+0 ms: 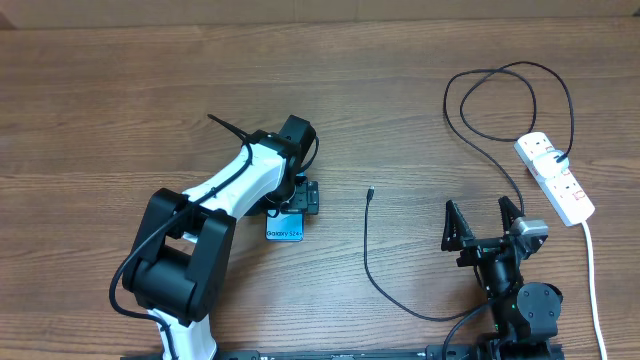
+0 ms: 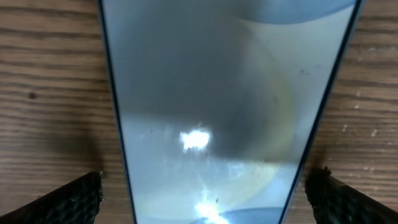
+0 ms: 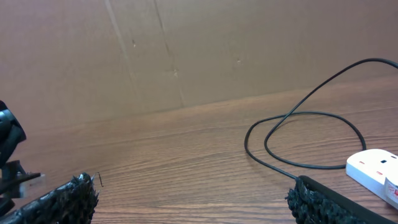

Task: Plug charger to phone and switch on socket
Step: 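Lower the left gripper and grasp the phone's bottom edge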

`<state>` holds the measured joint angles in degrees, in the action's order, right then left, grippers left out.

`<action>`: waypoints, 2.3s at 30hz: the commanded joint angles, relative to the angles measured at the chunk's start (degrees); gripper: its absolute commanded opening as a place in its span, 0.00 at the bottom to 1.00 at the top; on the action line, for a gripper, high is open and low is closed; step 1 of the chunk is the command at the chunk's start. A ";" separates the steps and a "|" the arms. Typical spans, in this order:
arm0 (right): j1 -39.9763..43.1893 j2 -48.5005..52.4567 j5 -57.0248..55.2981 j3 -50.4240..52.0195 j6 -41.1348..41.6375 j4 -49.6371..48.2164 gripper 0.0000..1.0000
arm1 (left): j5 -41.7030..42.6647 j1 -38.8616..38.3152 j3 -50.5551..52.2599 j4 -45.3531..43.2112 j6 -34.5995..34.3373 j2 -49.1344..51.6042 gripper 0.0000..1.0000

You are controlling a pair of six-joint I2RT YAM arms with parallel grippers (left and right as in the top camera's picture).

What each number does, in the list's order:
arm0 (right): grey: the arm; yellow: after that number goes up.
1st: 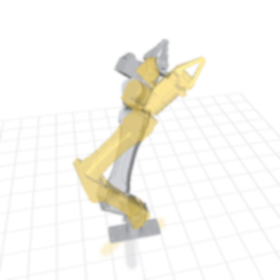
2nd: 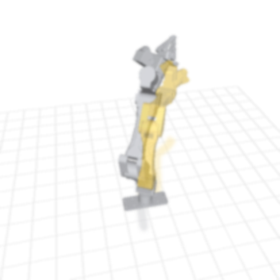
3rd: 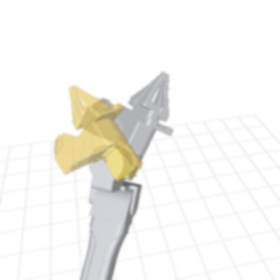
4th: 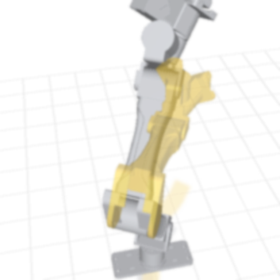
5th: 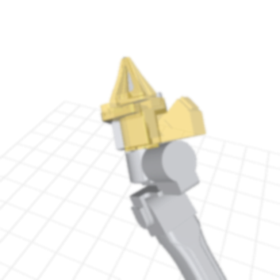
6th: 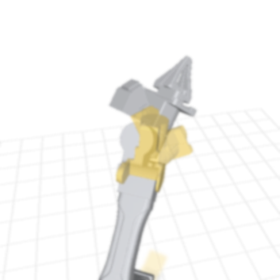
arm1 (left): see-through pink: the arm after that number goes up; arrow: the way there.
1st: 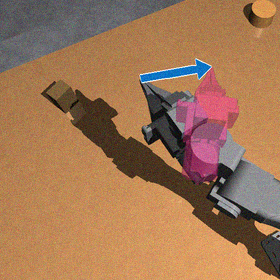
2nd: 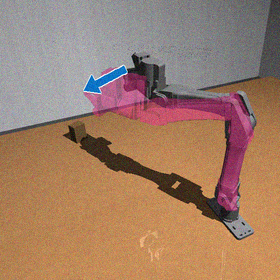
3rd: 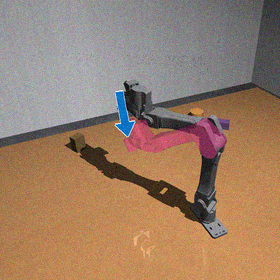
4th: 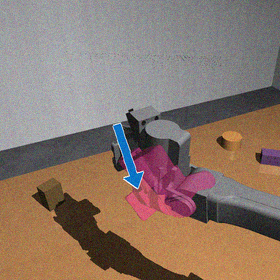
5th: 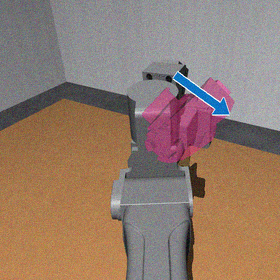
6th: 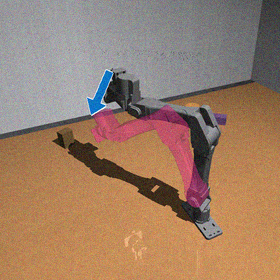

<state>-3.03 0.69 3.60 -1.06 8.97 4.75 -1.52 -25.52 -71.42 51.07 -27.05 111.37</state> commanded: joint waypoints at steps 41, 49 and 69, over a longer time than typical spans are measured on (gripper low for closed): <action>0.04 -0.50 -0.55 0.61 -0.26 -0.17 1.00 | -1.46 0.00 -0.94 -1.84 4.74 5.51 0.92; 0.04 -0.50 -0.55 0.61 -0.26 -0.17 1.00 | -1.66 0.33 -0.94 -1.88 2.49 5.51 0.90; 0.04 -0.50 -0.55 0.61 -0.26 -0.17 1.00 | -1.46 1.16 3.13 -4.00 1.07 5.51 0.70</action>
<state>-3.03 0.69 3.60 -1.04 8.97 4.78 0.21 -25.15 -71.66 48.27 -24.10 112.62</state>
